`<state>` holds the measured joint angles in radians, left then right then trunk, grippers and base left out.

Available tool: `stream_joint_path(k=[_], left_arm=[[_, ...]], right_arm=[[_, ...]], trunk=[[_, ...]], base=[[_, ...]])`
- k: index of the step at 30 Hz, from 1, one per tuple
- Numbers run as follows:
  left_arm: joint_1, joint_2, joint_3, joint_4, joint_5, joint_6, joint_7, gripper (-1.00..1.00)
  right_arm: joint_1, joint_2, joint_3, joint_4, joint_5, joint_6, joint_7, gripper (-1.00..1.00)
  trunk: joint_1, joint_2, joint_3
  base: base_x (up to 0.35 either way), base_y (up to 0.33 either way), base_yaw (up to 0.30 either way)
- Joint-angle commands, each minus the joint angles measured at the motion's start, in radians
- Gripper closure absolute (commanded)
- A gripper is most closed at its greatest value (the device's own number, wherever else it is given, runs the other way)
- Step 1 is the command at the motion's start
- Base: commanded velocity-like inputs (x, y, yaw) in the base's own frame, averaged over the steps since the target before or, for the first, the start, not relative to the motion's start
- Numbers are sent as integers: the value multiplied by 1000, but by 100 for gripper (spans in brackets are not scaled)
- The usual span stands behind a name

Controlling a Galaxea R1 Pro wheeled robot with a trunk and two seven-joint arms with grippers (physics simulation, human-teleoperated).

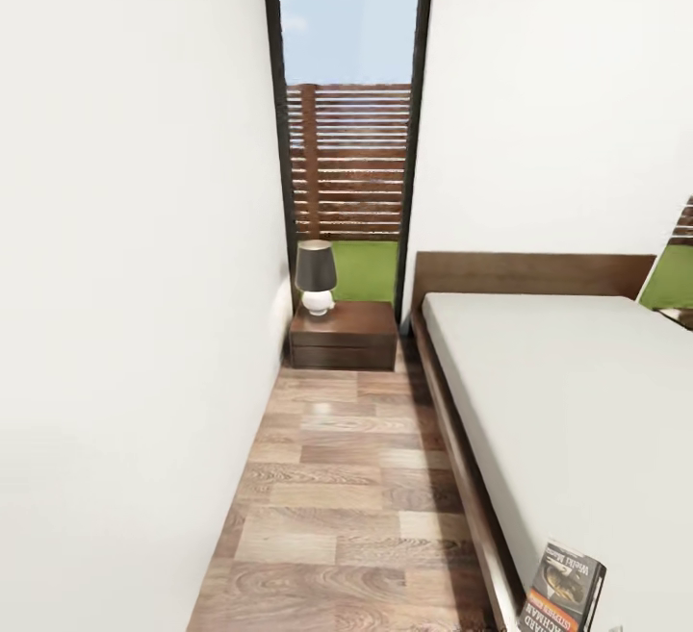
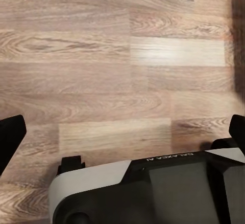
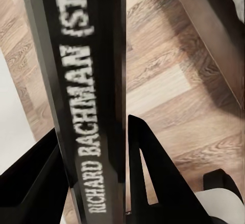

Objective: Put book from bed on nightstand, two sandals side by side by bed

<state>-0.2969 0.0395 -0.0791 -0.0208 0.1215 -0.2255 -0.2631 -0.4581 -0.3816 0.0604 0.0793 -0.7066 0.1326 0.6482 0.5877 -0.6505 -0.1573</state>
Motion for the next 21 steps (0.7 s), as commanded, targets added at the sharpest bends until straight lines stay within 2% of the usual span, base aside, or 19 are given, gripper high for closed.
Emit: stream_joint_path(k=[1, 5, 10, 21], left_arm=[[-1, 0, -8, 1, 10, -3, -4, -100], [-1, 0, -8, 1, 10, -3, -4, -100], [-1, 0, -8, 1, 10, -3, -4, -100], [-1, 0, -8, 1, 10, -3, -4, -100]], right_arm=[[-2, 0, 6, 3, -11, 5, 5, 100], [-2, 0, 6, 3, -11, 5, 5, 100], [-2, 0, 6, 3, -11, 5, 5, 100], [-2, 1, 6, 4, -11, 5, 5, 100]], trunk=[[0, -1, -2], [0, -1, -2], [0, -1, -2], [0, -1, -2]], base=[[0, 0, -267], [0, 0, -192], [34, 0, -52], [288, 0, -4]])
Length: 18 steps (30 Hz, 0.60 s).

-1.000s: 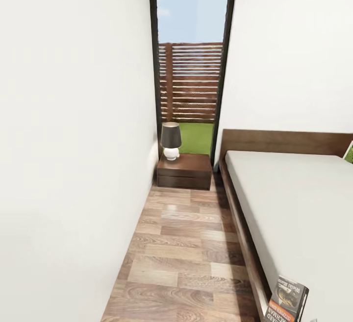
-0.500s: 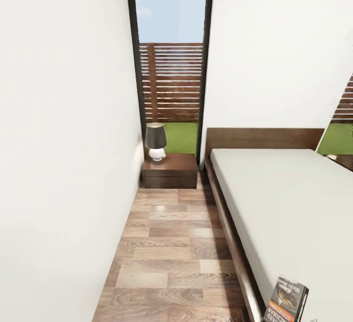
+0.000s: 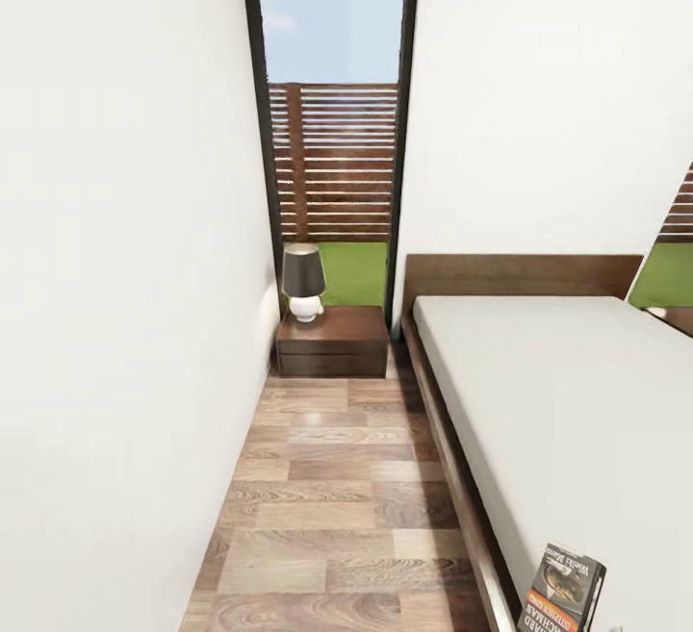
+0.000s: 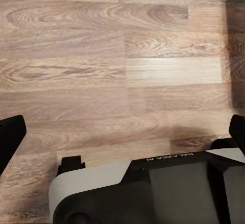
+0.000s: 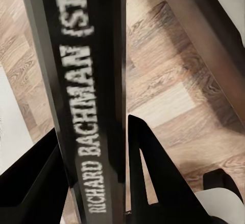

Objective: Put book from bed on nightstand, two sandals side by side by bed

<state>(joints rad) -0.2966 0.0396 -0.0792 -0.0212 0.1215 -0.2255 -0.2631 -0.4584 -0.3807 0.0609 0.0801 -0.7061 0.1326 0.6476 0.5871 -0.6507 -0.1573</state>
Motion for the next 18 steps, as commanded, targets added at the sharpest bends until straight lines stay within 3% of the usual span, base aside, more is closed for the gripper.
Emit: stream_joint_path(k=[1, 18], left_arm=[[-1, 0, -8, 1, 10, -3, -4, -100], [-1, 0, -8, 1, 10, -3, -4, -100]], right_arm=[[-2, 0, 5, 3, -12, 5, 6, 100], [-2, 0, 5, 3, -12, 5, 6, 100]], trunk=[[1, -1, -2], [1, -1, -2]], base=[[327, 0, 0], [328, 0, 0]])
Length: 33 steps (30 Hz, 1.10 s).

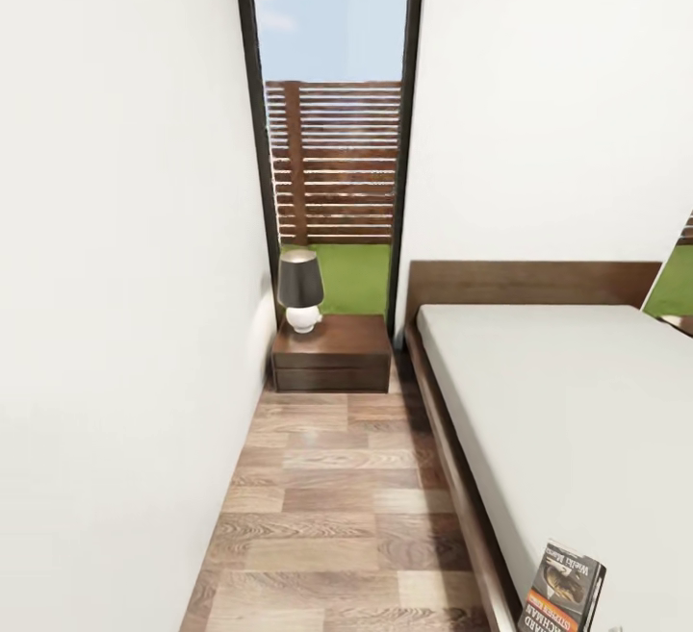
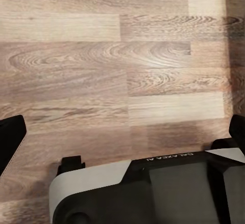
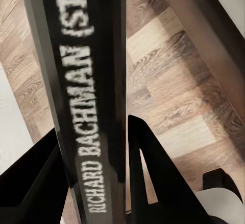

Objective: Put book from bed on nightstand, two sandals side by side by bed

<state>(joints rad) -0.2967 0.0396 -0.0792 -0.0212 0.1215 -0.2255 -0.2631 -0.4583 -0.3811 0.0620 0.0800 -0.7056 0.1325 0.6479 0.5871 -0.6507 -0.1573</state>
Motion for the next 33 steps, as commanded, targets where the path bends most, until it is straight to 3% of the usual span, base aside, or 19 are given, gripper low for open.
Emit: stream_joint_path(k=[1, 33], left_arm=[[-1, 0, -8, 1, 10, -3, -4, -100], [-1, 0, -8, 1, 10, -3, -4, -100]], right_arm=[[-2, 0, 4, 3, -12, 6, 6, 100], [-2, 0, 4, 3, -12, 6, 6, 100]], trunk=[[1, -1, -2], [1, -1, -2]], base=[[328, 0, 0], [328, 0, 0]])
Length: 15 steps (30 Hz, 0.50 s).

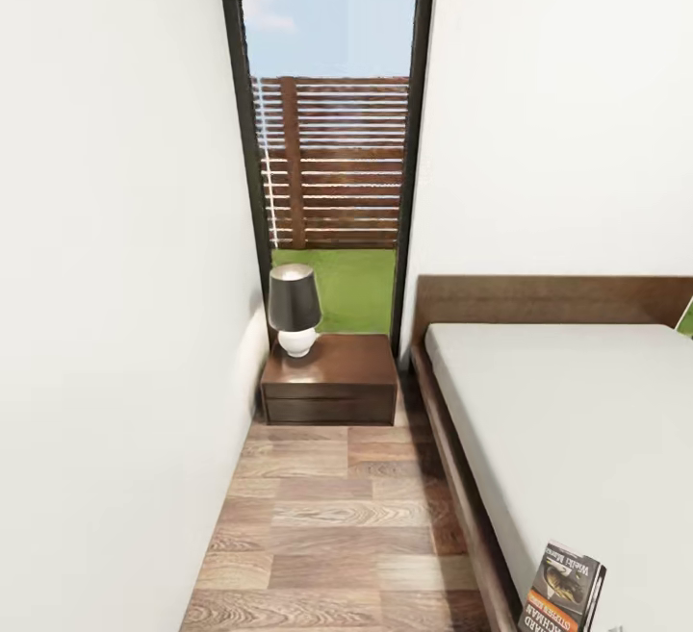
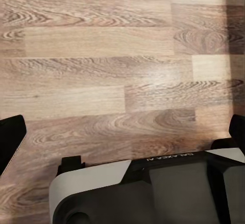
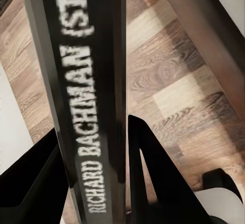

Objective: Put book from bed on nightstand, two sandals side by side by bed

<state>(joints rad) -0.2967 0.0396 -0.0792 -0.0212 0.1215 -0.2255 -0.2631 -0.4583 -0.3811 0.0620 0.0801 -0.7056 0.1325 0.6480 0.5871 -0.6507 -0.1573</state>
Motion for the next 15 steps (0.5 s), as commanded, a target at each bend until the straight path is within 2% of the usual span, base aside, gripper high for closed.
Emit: stream_joint_path(k=[1, 15], left_arm=[[-1, 0, -8, 1, 10, -3, -4, -100], [-1, 0, -8, 1, 10, -3, -4, -100]], right_arm=[[-2, 0, 4, 3, -12, 6, 5, 100], [-2, 0, 4, 3, -12, 6, 5, 100]], trunk=[[1, -1, -2], [1, -1, -2]], base=[[328, 0, 0], [328, 0, 0]])
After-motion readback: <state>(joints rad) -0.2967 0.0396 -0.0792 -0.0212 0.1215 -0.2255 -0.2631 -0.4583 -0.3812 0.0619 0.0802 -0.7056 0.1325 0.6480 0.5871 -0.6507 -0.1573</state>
